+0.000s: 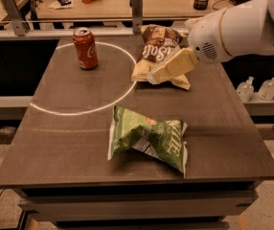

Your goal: Pick coke can

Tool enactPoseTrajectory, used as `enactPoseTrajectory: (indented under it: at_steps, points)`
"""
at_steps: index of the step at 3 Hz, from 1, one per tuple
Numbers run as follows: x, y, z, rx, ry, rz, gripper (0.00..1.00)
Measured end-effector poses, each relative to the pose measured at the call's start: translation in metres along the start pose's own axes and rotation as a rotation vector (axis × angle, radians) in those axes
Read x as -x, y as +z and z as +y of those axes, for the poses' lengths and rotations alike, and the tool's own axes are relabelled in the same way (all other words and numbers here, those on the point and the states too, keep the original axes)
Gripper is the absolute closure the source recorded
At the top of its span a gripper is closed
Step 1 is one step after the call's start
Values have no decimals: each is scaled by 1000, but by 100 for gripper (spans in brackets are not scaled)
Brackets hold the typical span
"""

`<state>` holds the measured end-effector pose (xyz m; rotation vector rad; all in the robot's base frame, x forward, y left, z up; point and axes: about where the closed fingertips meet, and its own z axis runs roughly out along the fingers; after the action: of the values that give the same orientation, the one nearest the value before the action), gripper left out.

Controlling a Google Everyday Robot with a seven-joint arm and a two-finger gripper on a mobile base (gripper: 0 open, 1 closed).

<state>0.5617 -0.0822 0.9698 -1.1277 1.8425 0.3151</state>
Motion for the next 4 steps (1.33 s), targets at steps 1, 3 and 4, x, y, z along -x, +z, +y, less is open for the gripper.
enactPoseTrajectory:
  at_steps: [1,3,4]
  points:
    - [1,17,-1,-15,50,10,0]
    - [20,91,2,3,151,-44,0]
    - [36,127,9,52,155,-87,0]
